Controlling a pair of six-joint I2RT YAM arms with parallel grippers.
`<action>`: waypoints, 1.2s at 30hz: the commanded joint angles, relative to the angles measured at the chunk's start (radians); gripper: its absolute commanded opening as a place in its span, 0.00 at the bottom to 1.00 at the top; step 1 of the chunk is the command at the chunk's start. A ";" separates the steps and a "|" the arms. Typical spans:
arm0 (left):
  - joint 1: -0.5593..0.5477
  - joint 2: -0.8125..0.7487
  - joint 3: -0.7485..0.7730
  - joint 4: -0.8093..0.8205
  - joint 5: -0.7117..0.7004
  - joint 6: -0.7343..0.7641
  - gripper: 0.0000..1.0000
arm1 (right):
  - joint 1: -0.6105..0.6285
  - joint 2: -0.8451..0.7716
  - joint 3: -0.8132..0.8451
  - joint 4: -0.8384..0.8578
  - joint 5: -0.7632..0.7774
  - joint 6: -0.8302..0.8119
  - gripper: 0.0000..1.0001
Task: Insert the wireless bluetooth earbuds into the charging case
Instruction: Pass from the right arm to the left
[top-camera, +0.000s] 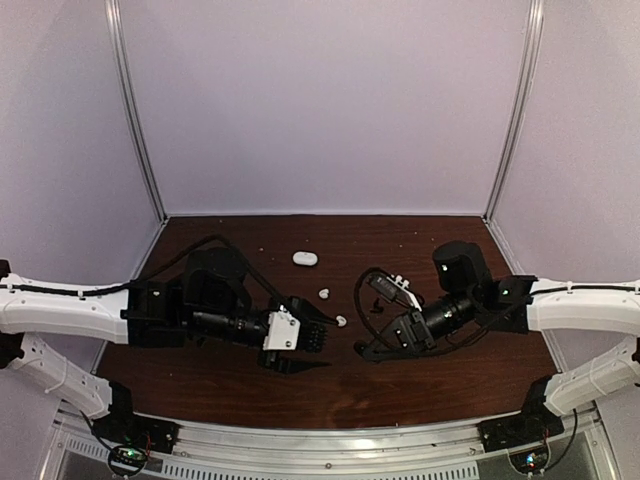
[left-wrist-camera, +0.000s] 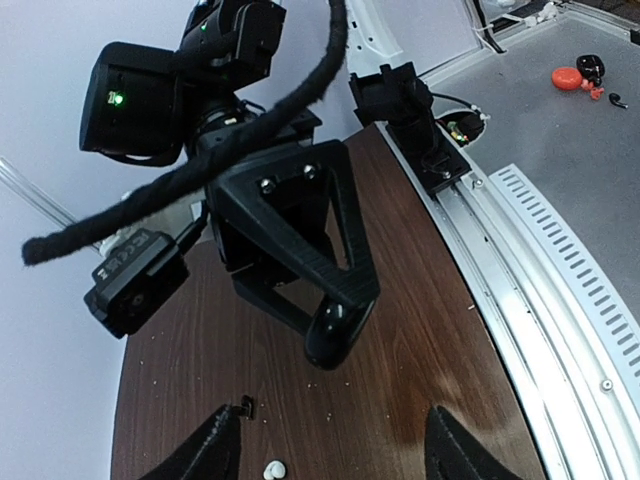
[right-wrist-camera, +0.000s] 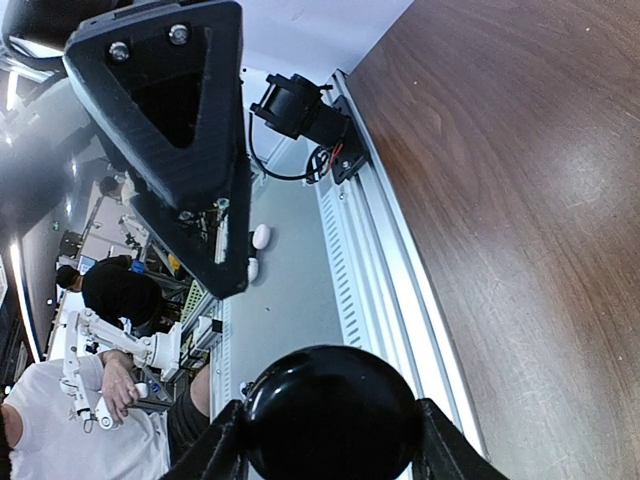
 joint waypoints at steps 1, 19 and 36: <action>-0.006 0.048 0.070 -0.016 0.046 0.077 0.63 | -0.003 0.000 -0.014 0.101 -0.086 0.058 0.43; -0.046 0.180 0.178 -0.045 0.033 0.113 0.54 | 0.012 0.049 0.010 0.040 -0.107 0.031 0.42; -0.055 0.257 0.243 -0.115 0.013 0.150 0.42 | 0.023 0.051 0.028 0.031 -0.111 0.030 0.42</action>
